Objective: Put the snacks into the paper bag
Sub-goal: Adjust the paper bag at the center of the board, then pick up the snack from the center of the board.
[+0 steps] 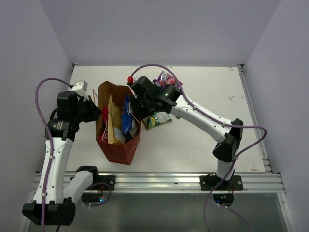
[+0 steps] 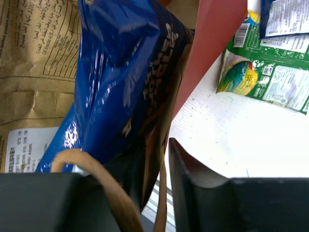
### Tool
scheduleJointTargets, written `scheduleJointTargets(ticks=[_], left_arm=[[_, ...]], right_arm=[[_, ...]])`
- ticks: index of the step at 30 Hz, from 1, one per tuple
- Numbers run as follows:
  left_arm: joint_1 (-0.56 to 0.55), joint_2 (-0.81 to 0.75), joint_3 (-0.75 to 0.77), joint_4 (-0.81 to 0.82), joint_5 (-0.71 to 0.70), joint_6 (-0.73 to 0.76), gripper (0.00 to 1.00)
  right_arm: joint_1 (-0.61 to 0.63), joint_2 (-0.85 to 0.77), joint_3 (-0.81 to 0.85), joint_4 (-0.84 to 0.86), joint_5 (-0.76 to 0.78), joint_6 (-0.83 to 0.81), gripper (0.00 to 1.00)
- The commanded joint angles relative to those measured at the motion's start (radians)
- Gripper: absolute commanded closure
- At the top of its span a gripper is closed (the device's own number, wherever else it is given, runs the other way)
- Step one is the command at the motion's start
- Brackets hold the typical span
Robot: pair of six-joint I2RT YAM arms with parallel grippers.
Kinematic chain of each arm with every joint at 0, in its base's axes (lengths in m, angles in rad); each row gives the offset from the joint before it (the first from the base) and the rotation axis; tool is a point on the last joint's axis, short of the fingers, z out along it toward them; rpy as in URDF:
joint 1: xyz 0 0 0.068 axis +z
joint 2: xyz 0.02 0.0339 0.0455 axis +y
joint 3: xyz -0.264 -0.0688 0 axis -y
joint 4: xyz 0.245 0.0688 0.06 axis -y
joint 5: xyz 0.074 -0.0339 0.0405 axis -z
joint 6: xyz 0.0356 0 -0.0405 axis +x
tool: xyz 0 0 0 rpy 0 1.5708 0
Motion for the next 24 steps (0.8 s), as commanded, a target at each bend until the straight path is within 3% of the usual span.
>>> scheduleJointTargets(ticks=[1,6,12,19,24], left_arm=[[0.005,0.003,0.024,0.073,-0.014,0.012,0.98],[0.005,0.007,0.063,0.092,-0.031,0.009,0.94],[0.005,0.013,0.084,0.09,-0.069,0.015,0.73],[0.005,0.0,0.107,0.087,-0.116,0.014,0.33],[0.005,-0.01,0.139,0.092,-0.153,0.014,0.11]], right_arm=[[0.003,-0.116,-0.014,0.059,0.052,-0.019,0.66],[-0.003,-0.209,-0.036,0.059,0.109,-0.03,0.49],[-0.006,-0.363,-0.145,0.152,0.141,-0.059,0.31],[-0.018,-0.487,-0.31,0.242,0.251,-0.093,0.19],[-0.124,-0.542,-0.451,0.317,0.218,-0.067,0.16]])
